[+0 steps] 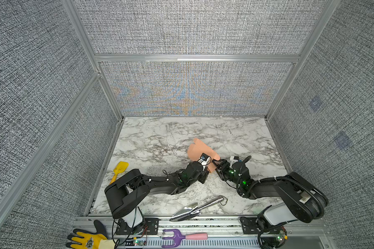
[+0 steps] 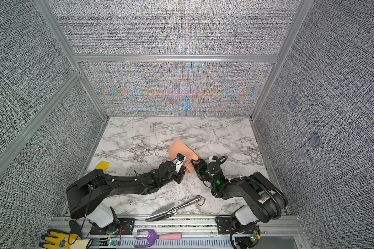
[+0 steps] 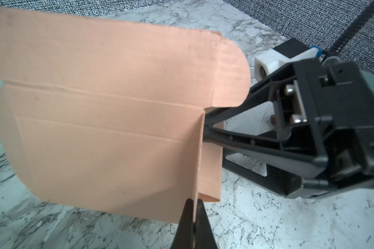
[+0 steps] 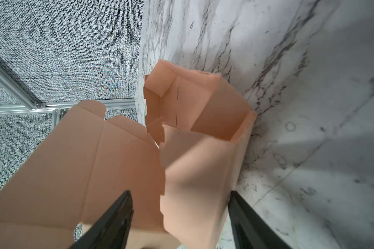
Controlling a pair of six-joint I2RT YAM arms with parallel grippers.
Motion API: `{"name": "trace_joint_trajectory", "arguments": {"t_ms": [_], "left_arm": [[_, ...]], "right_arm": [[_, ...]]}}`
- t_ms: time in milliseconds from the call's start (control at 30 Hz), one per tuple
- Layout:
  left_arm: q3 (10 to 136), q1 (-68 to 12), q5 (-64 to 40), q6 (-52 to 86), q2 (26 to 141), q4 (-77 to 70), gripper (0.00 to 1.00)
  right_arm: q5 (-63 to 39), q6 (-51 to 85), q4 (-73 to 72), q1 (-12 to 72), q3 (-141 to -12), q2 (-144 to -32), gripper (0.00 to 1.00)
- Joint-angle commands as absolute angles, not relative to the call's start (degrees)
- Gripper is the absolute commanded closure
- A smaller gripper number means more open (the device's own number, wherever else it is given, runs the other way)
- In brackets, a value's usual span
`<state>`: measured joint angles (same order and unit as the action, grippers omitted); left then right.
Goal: Assemble paper box
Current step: Fold the bottom flaps of a flat cardboard box at the center of the table.
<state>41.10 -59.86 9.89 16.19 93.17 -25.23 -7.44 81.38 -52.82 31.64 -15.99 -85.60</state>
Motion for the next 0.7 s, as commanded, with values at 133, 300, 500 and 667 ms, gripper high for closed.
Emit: {"name": "trace_joint_trajectory", "arguments": {"t_ms": [133,300,500,667], "left_arm": [[41.4,-60.0,8.7,16.4,92.8,-25.6,1.0],[41.3,-60.1,8.6,16.4,92.7,-25.7,1.0],[41.3,-60.2,8.5,16.4,92.4,-26.2,1.0],[41.2,-60.2,8.2,16.4,92.3,-26.4,1.0]], "right_arm": [[-7.4,79.9,-49.9,31.9,-17.7,-86.6,0.37],[-7.2,79.3,-45.2,31.9,-19.2,-86.3,0.41],[-7.8,78.8,-40.8,31.9,-20.8,-86.5,0.34],[-8.5,78.2,-36.5,31.8,-22.5,-86.8,0.34]]}}
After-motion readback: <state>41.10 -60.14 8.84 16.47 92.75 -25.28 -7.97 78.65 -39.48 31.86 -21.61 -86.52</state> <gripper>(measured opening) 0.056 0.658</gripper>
